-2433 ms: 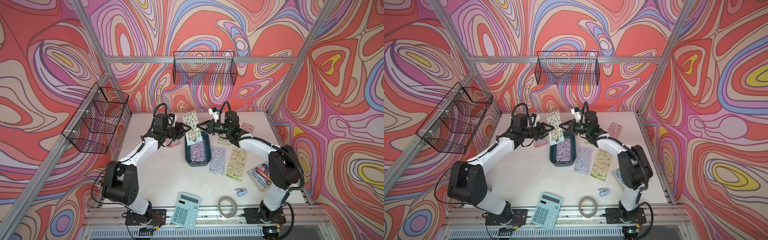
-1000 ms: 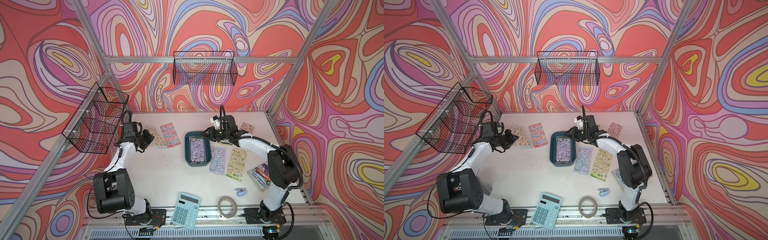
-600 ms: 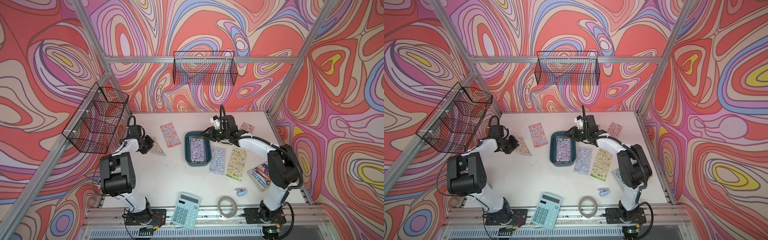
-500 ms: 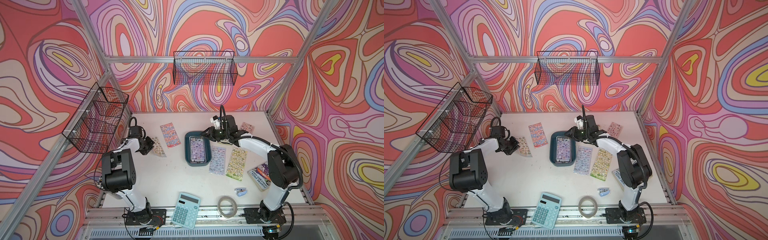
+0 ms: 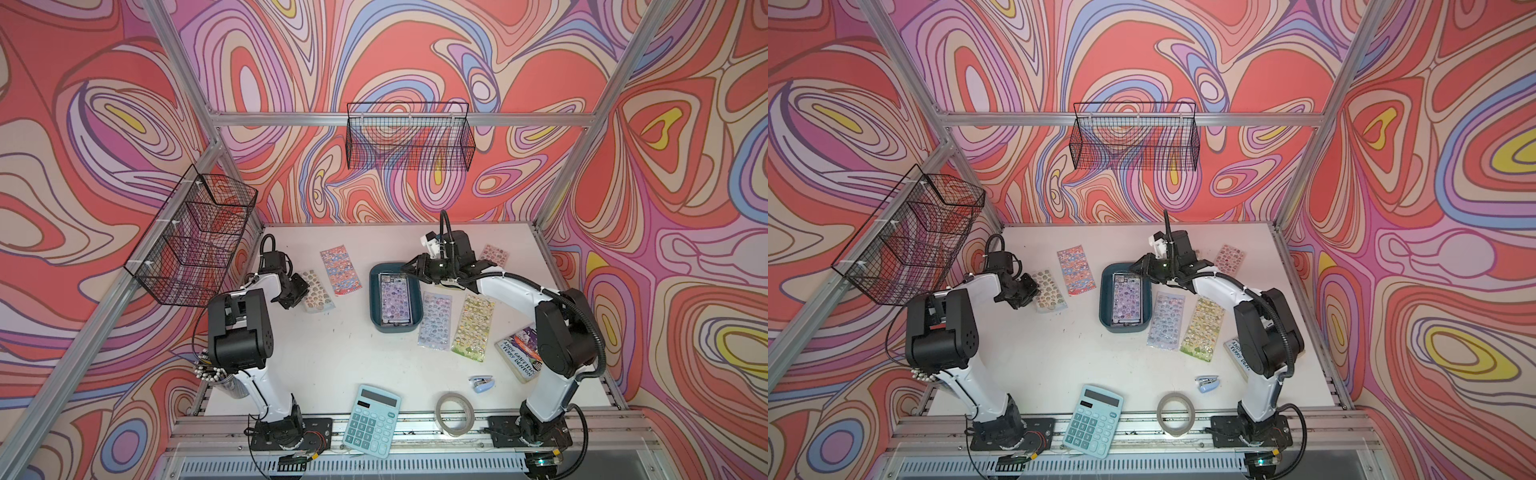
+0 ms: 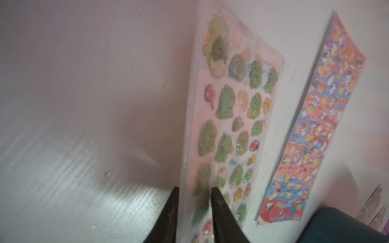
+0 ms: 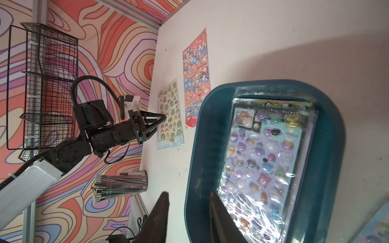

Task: Take the stickers out of the storage box
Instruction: Place the sticker at the center of the board.

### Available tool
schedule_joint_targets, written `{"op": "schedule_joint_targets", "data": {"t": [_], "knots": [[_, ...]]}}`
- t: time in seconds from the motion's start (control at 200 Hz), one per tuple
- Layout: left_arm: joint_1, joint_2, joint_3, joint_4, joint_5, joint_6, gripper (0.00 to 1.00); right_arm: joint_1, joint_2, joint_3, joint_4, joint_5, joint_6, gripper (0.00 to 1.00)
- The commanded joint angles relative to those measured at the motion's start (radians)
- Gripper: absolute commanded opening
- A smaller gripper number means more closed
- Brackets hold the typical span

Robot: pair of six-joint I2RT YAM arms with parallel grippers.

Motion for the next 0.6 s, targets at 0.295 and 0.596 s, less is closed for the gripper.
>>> {"op": "schedule_joint_targets", "data": {"t": [0.295, 0.596], "knots": [[0.008, 0.009, 0.023, -0.092, -0.108, -0.004, 0.71, -0.005, -0.002, 0.014, -0.018, 0.019, -0.002, 0.35], [-0.009, -0.072, -0.029, -0.105, -0.109, -0.051, 0.87, 0.005, -0.016, 0.041, -0.129, 0.133, -0.054, 0.37]]}}
